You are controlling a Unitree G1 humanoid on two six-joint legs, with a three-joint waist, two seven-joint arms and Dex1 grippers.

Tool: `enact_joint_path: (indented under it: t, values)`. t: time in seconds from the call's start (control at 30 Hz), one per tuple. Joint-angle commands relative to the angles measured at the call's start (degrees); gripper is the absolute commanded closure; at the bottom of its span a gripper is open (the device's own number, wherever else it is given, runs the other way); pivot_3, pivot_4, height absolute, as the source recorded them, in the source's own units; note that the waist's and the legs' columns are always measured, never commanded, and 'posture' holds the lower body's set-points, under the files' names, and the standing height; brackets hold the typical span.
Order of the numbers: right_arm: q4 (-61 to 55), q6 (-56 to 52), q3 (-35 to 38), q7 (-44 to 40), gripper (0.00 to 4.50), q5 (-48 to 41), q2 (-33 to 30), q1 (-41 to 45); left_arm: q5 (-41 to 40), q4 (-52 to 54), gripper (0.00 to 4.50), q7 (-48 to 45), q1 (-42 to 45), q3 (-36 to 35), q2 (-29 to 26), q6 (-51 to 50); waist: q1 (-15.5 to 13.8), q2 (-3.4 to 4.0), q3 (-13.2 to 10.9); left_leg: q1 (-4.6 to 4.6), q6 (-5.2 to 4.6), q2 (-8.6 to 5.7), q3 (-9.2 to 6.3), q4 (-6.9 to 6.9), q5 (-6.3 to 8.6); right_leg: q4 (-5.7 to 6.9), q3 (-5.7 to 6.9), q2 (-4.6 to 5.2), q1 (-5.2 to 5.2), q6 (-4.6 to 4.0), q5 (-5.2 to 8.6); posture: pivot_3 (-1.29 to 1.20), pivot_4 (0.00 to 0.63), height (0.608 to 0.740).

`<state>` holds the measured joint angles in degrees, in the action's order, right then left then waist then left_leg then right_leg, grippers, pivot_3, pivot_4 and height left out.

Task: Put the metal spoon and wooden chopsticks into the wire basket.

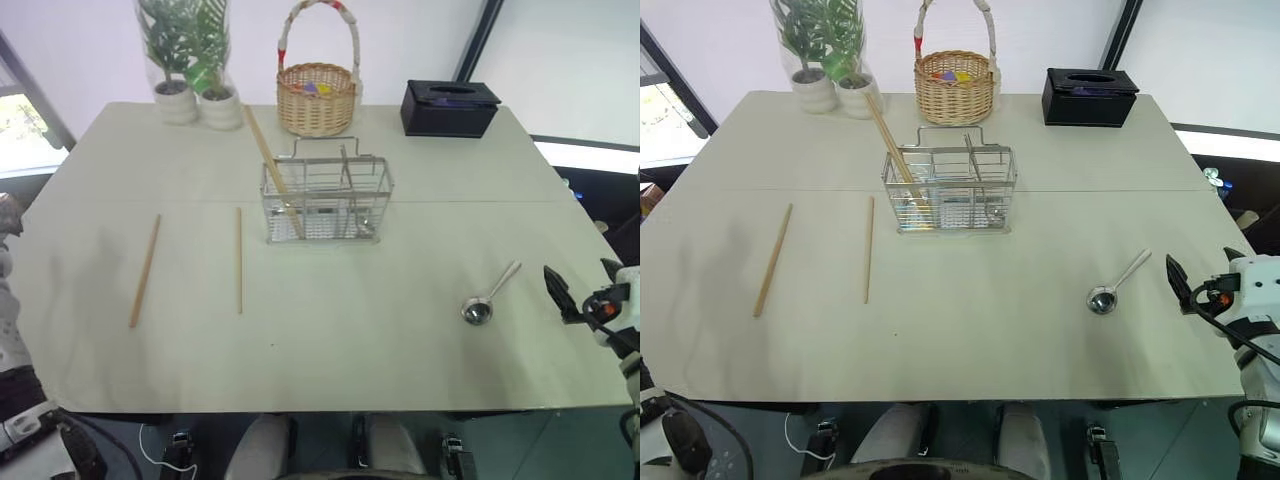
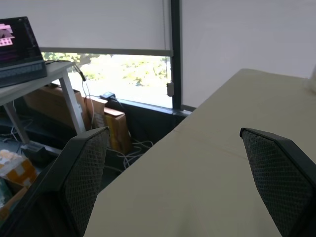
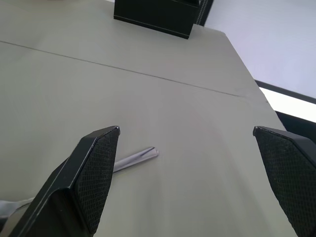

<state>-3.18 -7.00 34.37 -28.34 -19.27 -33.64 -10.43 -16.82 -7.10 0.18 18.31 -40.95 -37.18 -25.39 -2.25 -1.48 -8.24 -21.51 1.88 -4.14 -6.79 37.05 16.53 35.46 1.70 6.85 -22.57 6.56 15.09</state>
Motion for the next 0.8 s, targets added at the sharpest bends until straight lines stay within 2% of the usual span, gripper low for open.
enact_joint_path:
  t: [0.03, 0.67, 0.8]
  values:
    - [-2.3, 1.4, 1.4, 0.7, 0.0, -0.3, 0.2, -0.3, 0.5, 0.3, 0.04, -1.1, 1.5, 1.1, -1.9, 1.8, 0.0, 0.01, 0.0, 0.0, 0.0, 0.0, 0.01, 0.0, 0.0, 0.0, 0.0, 0.0, 0.0, -0.01, 0.0, 0.0, 0.15, 0.663]
    - [-2.0, 2.3, 1.1, 2.0, 0.0, 0.6, -1.3, 1.9, 0.5, -0.1, 0.04, -3.0, 3.6, 3.1, -2.2, 2.1, 0.0, 0.01, 0.0, 0.02, -0.01, 0.01, 0.01, 0.02, -0.01, 0.03, 0.01, -0.02, 0.01, 0.0, -0.01, 0.0, 0.15, 0.663]
    - [-1.8, 2.0, 0.6, 0.7, 0.0, 0.9, -3.4, 3.3, -0.5, 1.0, 0.04, -4.8, 5.0, 4.4, -2.7, 1.6, 0.0, 0.02, 0.0, 0.01, -0.01, 0.0, 0.01, 0.03, -0.01, 0.03, 0.01, -0.02, 0.01, 0.02, -0.02, 0.0, 0.15, 0.663]
